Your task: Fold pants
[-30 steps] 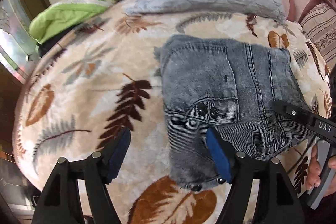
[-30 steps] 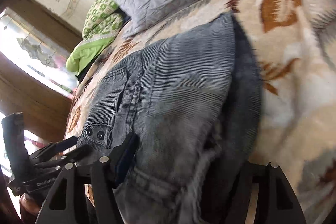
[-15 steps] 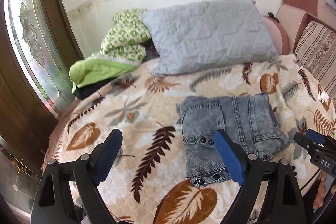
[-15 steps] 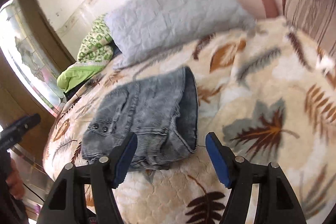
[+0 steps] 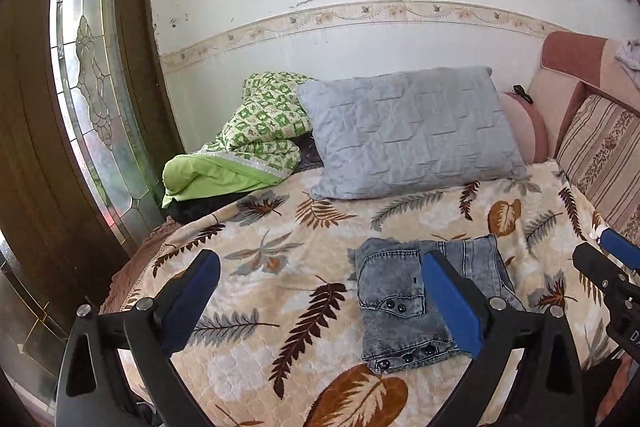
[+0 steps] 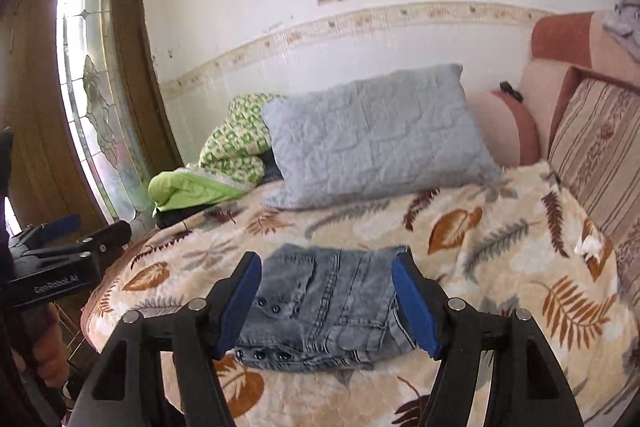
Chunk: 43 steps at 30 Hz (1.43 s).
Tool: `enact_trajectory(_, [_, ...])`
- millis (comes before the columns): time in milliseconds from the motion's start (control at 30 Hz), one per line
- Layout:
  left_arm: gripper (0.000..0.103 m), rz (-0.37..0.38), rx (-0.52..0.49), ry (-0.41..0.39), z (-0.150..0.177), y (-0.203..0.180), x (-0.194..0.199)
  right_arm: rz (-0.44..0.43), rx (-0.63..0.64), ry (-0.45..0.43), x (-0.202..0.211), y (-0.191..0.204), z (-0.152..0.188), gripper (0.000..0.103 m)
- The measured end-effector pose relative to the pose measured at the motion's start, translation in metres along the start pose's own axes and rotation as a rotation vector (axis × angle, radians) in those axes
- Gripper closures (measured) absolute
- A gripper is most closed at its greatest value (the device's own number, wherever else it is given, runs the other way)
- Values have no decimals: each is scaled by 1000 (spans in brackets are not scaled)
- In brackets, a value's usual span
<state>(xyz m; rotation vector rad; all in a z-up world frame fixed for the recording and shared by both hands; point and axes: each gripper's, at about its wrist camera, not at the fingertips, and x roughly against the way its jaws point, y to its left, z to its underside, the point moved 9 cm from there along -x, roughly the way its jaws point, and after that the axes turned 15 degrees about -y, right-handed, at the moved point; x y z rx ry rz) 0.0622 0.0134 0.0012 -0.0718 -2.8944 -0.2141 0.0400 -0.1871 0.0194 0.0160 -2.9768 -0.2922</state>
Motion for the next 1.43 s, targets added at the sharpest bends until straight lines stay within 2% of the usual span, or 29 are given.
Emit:
enact_trajectory(33, [2, -4, -1, -4, -1, 1, 1, -3, 11, -14, 3, 4, -3, 27])
enact_trajectory(200, [1, -3, -4, 14, 4, 5, -1, -22, 58, -35, 7, 20, -8, 26])
enact_trajectory(367, [1, -8, 23, 36, 10, 13, -7, -35, 71, 6, -3, 26, 8, 26])
enact_trajectory(733, [1, -22, 34, 17, 12, 33, -7, -70, 105, 85, -21, 42, 39, 26])
enact_trajectory(1200, [0, -25, 21, -40, 7, 43, 4, -134, 186, 127, -28, 73, 60, 26])
enact_trajectory(1267, [0, -61, -12, -89, 5, 44, 7, -140, 179, 135, -30, 74, 63, 26])
enact_trajectory(1300, [0, -51, -23, -107, 5, 42, 8, -142, 166, 141, -31, 73, 64, 26])
enact_trajectory(1433, [0, -17, 19, -49, 14, 42, -1, -132, 108, 157, -37, 62, 66, 26])
